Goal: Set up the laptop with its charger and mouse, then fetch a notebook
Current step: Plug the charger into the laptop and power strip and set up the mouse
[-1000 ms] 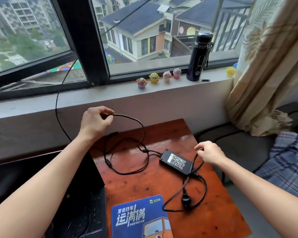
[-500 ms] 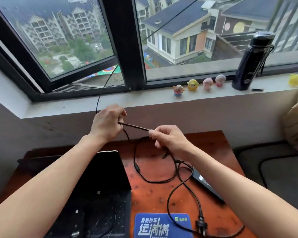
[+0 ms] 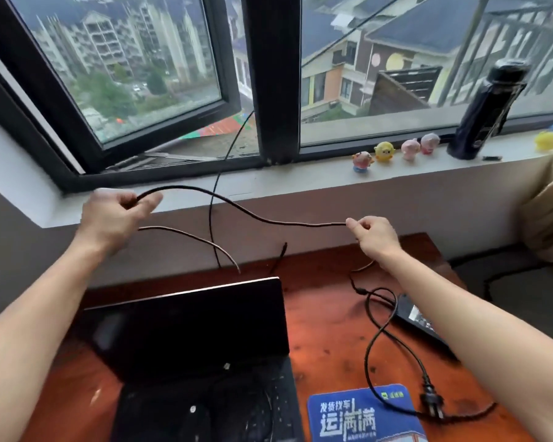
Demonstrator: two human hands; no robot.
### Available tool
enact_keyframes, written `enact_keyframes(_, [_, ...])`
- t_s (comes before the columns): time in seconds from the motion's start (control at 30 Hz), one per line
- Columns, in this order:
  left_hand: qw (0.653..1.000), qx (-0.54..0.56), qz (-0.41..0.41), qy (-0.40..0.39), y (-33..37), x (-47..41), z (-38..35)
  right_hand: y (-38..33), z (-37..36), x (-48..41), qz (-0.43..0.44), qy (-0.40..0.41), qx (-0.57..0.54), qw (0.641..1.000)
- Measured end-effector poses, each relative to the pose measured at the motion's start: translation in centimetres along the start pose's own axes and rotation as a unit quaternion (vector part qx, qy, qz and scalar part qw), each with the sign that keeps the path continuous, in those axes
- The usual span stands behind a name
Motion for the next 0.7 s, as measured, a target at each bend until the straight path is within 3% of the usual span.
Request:
enact_keyframes(0.13, [0.986, -0.07, -0.137, -0.065, 2.6, 0.2, 2.1, -3.7, -5.1, 4.6, -0.022, -0.026, 0.133, 0.991])
enact_keyframes(0.27, [0.957, -0.151, -0.211, -0.132, 2.7, 1.3, 1.1, -13.2, -9.3, 11.3, 0.145, -0.08, 0.078, 0.983])
enact_keyframes(0.33, [0.949, -0.182, -0.213, -0.141, 2.0, 1.6, 0.5, -17.6, -11.5, 15.3, 0.195, -0.171, 0.006, 0.966])
enact_keyframes(0.43, [0.952, -0.196, -0.186, -0.146, 0.1, 2.3, 0.8, -20.1, -15.2, 20.4, 0.155, -0.37, -0.075, 0.913])
enact_keyframes(0.5, [0.961, -0.197, -0.156, -0.113, -1.6, 2.9, 2.3, -20.7, -16.2, 22.8, 0.151, -0.444, -0.105, 0.877])
enact_keyframes(0.63, [0.977, -0.183, -0.106, 0.033, -5.6, 3.9, 7.6, -22.7, -12.2, 20.8, 0.162, -0.346, -0.252, 0.889])
enact_keyframes(0.7, [0.984, -0.142, -0.018, 0.104, -9.1, 4.8, 10.3, -23.7, -9.6, 19.1, 0.164, -0.3, -0.308, 0.888])
Point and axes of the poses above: each hand's wrist, its own x-axis away from the middle knuckle, its own z-axis out of the back of the hand, y = z × x, the point moved 9 cm from there along -x, towards the middle knuckle, and after that the axes turned 14 degrees about -z, right-handed, at the moved point
